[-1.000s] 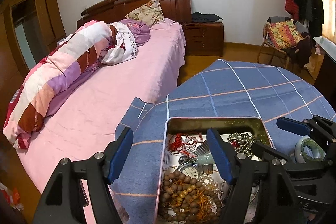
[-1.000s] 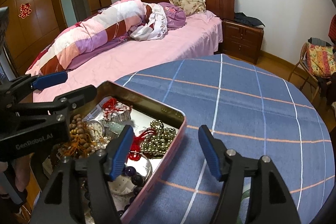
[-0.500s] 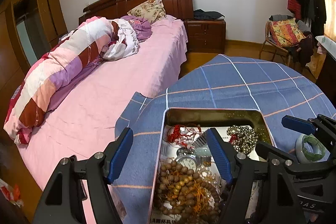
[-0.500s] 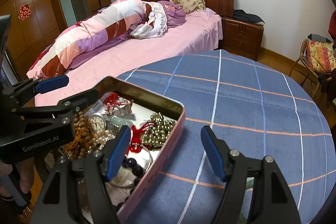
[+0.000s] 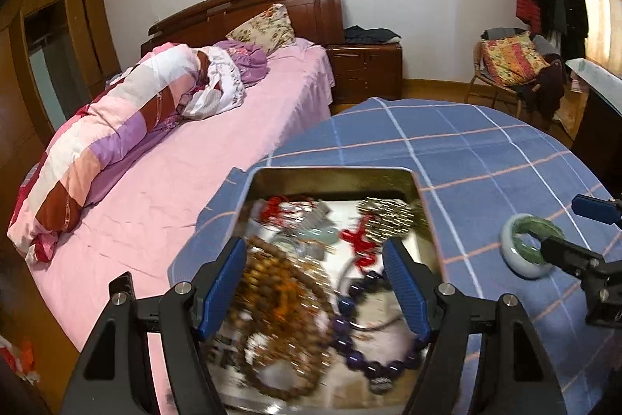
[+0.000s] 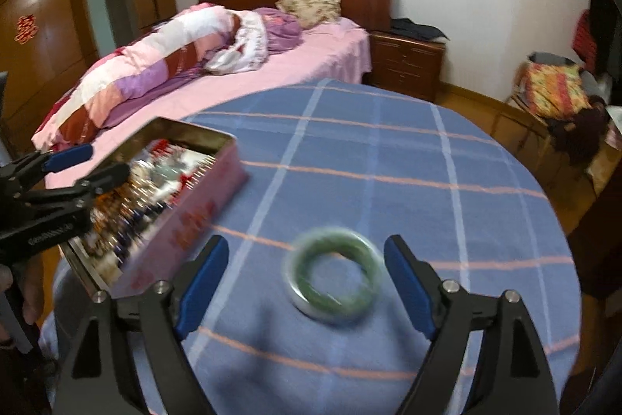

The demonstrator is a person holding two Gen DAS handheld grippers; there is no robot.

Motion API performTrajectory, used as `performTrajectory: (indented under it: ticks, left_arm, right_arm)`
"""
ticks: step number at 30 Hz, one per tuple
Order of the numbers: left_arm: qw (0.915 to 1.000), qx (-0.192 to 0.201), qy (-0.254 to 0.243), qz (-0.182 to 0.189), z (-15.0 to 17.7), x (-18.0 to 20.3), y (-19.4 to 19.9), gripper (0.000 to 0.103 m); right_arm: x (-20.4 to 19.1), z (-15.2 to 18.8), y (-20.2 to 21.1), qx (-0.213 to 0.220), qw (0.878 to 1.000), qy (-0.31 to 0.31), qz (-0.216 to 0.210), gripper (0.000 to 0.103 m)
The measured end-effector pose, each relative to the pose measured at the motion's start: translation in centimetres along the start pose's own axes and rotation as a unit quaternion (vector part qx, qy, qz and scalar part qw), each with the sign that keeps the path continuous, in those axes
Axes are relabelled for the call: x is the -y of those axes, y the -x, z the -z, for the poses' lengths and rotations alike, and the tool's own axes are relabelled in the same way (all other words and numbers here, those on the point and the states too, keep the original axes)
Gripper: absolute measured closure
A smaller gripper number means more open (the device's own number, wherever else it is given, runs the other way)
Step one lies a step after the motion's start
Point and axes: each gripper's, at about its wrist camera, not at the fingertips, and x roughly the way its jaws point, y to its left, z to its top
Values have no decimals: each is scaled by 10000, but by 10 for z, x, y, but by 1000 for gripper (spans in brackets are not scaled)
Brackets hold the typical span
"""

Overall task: Organize jewelry
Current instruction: 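Move the right tool over the green jade bangle while the left tool moves toward the white jade bangle, then close the right tool on the rim of the green jade bangle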

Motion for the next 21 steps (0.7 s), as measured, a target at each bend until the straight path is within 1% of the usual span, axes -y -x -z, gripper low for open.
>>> performTrajectory:
  ticks: [4, 8, 12, 16, 21]
  left_arm:
    - [9999, -49, 36, 104, 4, 11, 3, 30]
    - [9999, -122, 15, 105, 7, 20, 2, 30]
    - [9998, -135, -66, 107, 8, 29, 3, 30]
    - [9997, -156, -114, 128, 6, 35, 2, 30]
    - [9995, -191, -215, 129, 5, 43, -1, 30]
  right_arm:
    - [19, 16, 6, -99, 9997, -151, 191, 18]
    - [28, 24, 3, -196, 9992, -254, 219, 18]
    - [26, 21, 2, -168, 9994, -252, 159, 19]
    - [19, 14, -1, -116, 9997, -200, 12, 19]
    - [14, 10, -17, -237, 9996, -94, -73, 19]
